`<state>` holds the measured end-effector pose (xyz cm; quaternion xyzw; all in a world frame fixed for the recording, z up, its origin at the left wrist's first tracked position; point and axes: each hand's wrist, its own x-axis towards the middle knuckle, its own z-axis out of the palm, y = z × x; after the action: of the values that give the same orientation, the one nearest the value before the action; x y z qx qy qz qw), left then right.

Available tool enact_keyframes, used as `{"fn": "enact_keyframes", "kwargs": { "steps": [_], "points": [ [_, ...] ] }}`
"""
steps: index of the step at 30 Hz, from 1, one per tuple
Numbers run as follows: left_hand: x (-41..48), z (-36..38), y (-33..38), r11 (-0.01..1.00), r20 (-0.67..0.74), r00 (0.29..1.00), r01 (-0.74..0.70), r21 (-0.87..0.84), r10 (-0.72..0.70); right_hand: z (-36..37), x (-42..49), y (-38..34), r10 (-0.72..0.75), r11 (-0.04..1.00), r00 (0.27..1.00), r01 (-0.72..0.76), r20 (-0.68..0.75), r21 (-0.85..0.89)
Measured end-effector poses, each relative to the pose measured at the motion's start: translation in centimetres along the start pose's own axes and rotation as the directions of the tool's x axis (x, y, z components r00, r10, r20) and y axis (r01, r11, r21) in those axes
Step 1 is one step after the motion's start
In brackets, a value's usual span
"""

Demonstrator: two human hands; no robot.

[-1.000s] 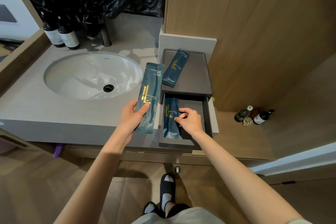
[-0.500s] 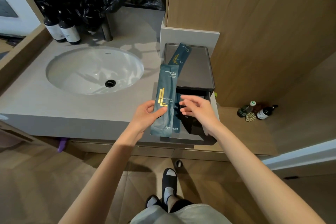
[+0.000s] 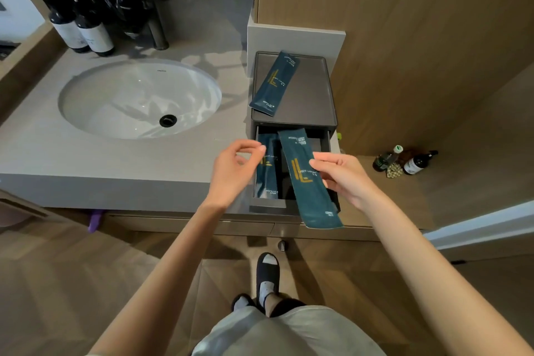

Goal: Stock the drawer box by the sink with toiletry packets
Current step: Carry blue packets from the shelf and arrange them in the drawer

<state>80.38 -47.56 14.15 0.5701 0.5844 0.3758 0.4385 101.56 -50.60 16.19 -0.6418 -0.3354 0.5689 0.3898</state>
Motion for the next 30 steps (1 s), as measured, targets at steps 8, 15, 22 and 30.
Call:
{"fn": "enact_keyframes", "kwargs": {
  "steps": [8, 15, 22, 30],
  "points": [
    [1.6, 1.2, -2.2, 0.982, 0.15, 0.975, 0.147, 0.119, -0.165, 1.9, 2.9, 0.4, -0.041, 0.992, 0.988, 0.023, -0.146, -0.121],
    [2.3, 1.1, -2.4, 0.984, 0.141, 0.975, 0.161, 0.073, -0.17, 4.4, 7.9, 2.2, -0.116, 0.959, 0.95, 0.032, -0.29, -0.28],
    [2.2, 0.9, -2.7, 0.989, 0.129, 0.98, 0.147, 0.03, -0.15, 4.3, 8.5, 3.6, -0.28, 0.879, 0.914, 0.122, -0.293, -0.461],
    [2.1, 1.0, -2.5, 0.994, 0.141, 0.984, 0.109, 0.028, -0.112, 2.9, 6.4, 4.3, -0.345, 0.513, 0.914, 0.373, 0.212, -0.773]
  ]
}}
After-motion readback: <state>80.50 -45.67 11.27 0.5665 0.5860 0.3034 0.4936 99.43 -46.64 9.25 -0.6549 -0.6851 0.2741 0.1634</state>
